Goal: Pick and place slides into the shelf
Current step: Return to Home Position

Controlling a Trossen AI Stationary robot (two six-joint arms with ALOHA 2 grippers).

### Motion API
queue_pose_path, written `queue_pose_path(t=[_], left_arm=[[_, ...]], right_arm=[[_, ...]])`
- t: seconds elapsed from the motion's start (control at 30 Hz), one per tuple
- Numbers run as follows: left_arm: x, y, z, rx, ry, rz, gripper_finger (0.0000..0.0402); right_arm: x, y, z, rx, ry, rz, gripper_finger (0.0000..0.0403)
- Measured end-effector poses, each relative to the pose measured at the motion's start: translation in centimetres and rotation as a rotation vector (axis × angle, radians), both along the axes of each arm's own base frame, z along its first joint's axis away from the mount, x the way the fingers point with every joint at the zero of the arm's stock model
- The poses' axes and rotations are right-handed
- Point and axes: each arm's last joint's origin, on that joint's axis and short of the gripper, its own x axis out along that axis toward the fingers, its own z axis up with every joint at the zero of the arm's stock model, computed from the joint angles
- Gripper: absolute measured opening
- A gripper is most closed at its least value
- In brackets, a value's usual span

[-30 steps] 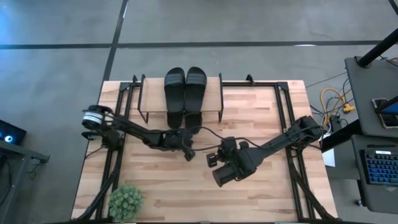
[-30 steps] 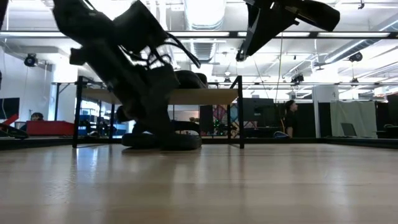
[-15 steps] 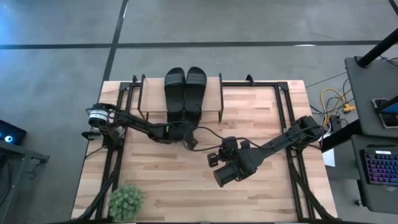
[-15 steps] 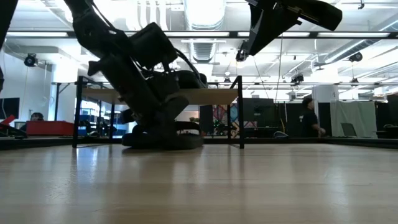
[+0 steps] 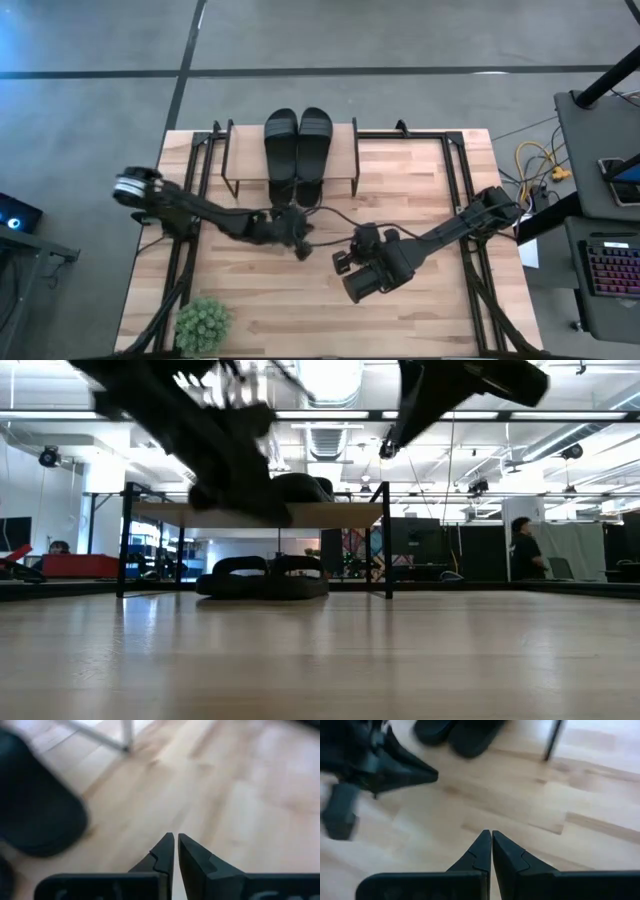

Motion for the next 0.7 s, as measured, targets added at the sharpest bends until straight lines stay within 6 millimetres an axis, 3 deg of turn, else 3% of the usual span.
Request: queue_pose_path(t=[0.1, 0.23, 0.43, 0.6, 0.7], left_arm=[[-1.7, -1.8, 2.8, -0.031, -0.095, -0.097, 0.001], [-4.2, -2.0, 6.8, -0.105, -0.232, -0.282, 0.001], [-7.2, -0.9, 9.5, -0.241, -0.47, -0.583, 0.001], [-9.8, 0.0, 9.9, -0.281, -0.54, -0.494, 0.001], [-11.5, 0.3, 10.6, -0.32, -0.607, -0.482, 0.001]], right_arm=[[0.9, 0.6, 0.7, 0.03, -0.022, 0.157, 0.0008], [2.5, 0.3, 2.1, 0.04, -0.089, 0.403, 0.0008], [5.1, -3.1, 2.3, 0.113, -0.208, 0.745, 0.0008], [5.2, -6.4, 2.4, 0.121, -0.194, 0.691, 0.0008], [4.3, -7.0, 4.2, 0.069, -0.228, 0.668, 0.0008]])
